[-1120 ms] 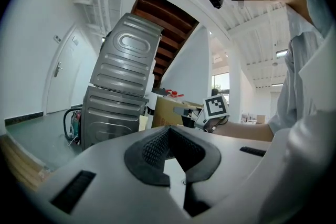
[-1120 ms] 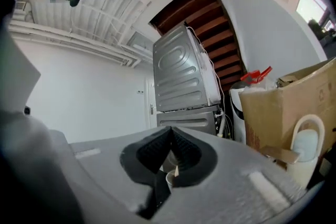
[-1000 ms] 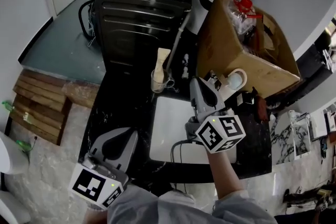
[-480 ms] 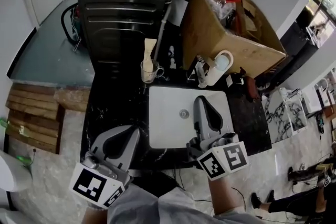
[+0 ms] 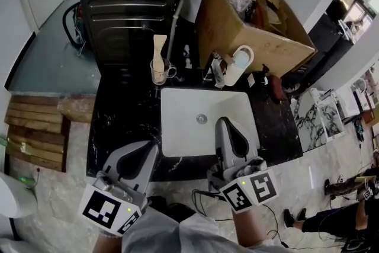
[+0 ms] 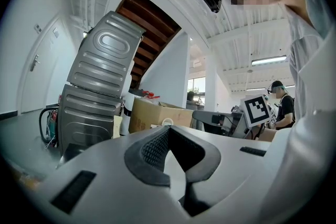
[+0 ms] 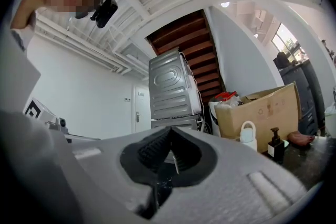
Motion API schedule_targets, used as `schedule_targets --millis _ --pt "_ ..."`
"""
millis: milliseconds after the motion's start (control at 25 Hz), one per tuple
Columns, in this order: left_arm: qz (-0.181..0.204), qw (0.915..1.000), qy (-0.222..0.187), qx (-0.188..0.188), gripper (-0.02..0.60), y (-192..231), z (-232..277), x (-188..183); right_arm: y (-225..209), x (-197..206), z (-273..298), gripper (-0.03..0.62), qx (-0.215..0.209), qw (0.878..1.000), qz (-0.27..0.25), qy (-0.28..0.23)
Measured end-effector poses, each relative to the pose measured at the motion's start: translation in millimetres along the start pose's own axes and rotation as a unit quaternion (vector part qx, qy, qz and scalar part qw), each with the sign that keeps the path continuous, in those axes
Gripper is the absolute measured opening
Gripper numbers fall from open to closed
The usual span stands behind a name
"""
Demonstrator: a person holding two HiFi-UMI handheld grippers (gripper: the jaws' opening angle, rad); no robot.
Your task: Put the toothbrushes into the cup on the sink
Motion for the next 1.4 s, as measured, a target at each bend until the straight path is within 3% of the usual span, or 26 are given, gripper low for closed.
schedule_targets --millis 960,1400 --pt "0.014 0.9996 -0.003 -0.024 0.005 -143.0 -47.5 -2.9 27.6 -21.6 -147.0 -0.002 -0.070 0.997 -0.021 0.009" --pt "0.029 0.9993 -0.011 -0.018 0.005 -154.6 -65.2 -17.6 52.5 -33.5 -162.1 -0.002 -0.084 0.996 -0.021 -0.004"
Point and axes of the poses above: the fingertips, and each gripper's own axes: z forward along the fingers, y to its left, x out of its underside, the point moved 5 cm from there along -z, backward along the fingers, and after that the axes turned 1 degree about x, right-handed, at the moved point
